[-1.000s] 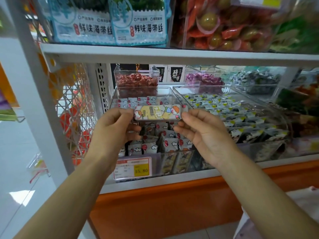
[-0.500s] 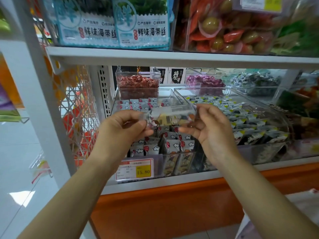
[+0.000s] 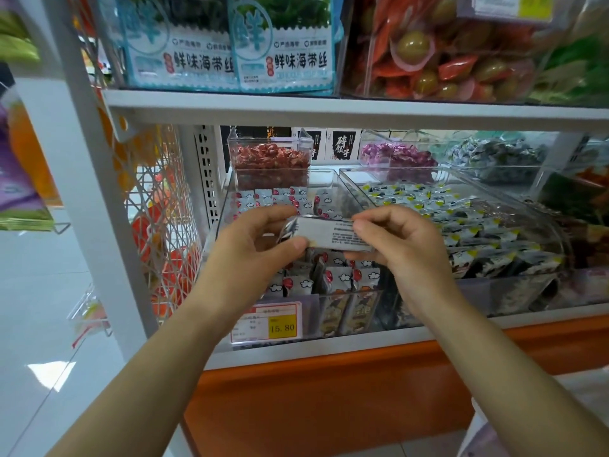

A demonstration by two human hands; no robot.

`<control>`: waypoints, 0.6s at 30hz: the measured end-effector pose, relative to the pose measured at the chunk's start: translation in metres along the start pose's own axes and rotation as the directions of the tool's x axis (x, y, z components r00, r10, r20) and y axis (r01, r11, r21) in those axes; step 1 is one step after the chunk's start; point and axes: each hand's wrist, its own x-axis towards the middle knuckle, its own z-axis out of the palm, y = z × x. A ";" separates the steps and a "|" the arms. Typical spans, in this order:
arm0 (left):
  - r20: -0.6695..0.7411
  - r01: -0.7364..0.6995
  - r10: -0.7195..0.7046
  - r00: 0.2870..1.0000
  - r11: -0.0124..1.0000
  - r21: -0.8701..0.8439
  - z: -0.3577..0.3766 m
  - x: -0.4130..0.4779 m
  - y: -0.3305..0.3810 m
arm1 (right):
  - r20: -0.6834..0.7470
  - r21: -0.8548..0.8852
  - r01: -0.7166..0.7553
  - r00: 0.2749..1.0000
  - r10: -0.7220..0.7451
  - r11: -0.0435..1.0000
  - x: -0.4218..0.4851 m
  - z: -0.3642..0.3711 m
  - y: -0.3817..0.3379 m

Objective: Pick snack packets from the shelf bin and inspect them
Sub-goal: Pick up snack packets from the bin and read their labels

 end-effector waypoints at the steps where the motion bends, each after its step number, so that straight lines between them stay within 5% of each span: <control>1: 0.013 -0.010 0.010 1.000 1.000 0.007 0.000 -0.001 0.001 | -0.005 0.018 -0.011 1.000 0.011 1.000 0.000 0.000 0.000; 10: 0.072 0.001 -0.006 0.997 0.998 0.069 0.004 -0.001 0.000 | -0.059 -0.251 0.089 0.992 -0.107 0.964 0.000 -0.002 -0.004; 18: 0.023 0.077 -0.079 0.997 0.993 0.087 0.002 0.002 0.005 | 0.081 -0.292 0.164 0.986 -0.146 0.942 -0.007 0.004 -0.010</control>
